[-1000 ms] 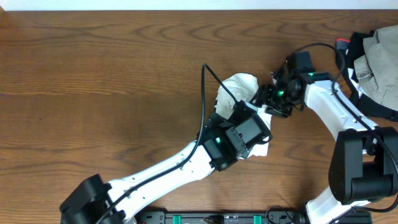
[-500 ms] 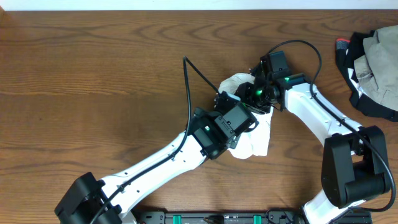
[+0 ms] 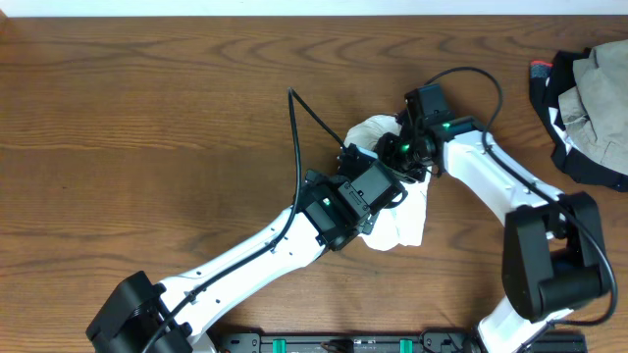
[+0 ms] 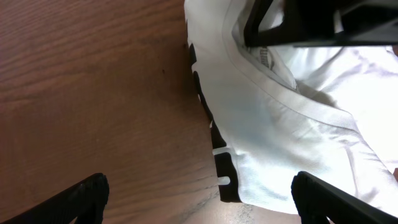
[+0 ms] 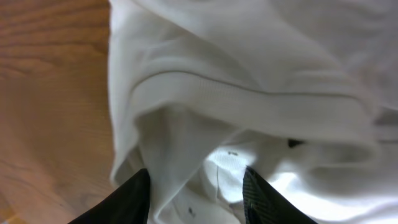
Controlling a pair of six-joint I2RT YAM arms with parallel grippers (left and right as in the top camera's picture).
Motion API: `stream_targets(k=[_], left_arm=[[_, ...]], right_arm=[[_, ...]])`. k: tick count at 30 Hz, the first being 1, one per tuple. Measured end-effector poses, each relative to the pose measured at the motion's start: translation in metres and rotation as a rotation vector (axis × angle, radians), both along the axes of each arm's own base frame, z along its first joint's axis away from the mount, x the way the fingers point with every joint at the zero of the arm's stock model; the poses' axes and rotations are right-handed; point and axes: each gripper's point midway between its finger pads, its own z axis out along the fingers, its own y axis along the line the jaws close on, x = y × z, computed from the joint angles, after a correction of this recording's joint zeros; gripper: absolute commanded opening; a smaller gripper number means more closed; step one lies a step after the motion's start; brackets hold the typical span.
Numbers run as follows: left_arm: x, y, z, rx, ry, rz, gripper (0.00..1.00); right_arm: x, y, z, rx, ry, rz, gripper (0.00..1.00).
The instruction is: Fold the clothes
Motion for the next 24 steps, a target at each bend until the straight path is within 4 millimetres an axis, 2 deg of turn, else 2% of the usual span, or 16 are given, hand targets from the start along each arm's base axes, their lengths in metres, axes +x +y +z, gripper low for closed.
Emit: stream_targets(k=[2,8,12,19,24], left_arm=[[0.000,0.000,0.000,0.000,0.000,0.000,0.96],[0.000,0.000,0.000,0.000,0.000,0.000,0.96],[0.000,0.000,0.000,0.000,0.000,0.000,0.96],[0.000,0.000,0.000,0.001,0.001,0.000,0.96],[-0.001,0.001,0.000,0.003,0.002,0.000,0.96]], right_arm=[[-0.002,0.002,-0.006,-0.005,0.015,0.005,0.42],[-0.002,0.002,-0.008,-0.005,0.020,0.002,0.24],[-0.002,0.002,-0.008,-0.005,0.022,-0.001,0.01],[-0.002,-0.001,-0.009,-0.024,0.023,-0.011,0.01],[-0.015,-0.016,-0.016,-0.105,0.081,-0.023,0.01]])
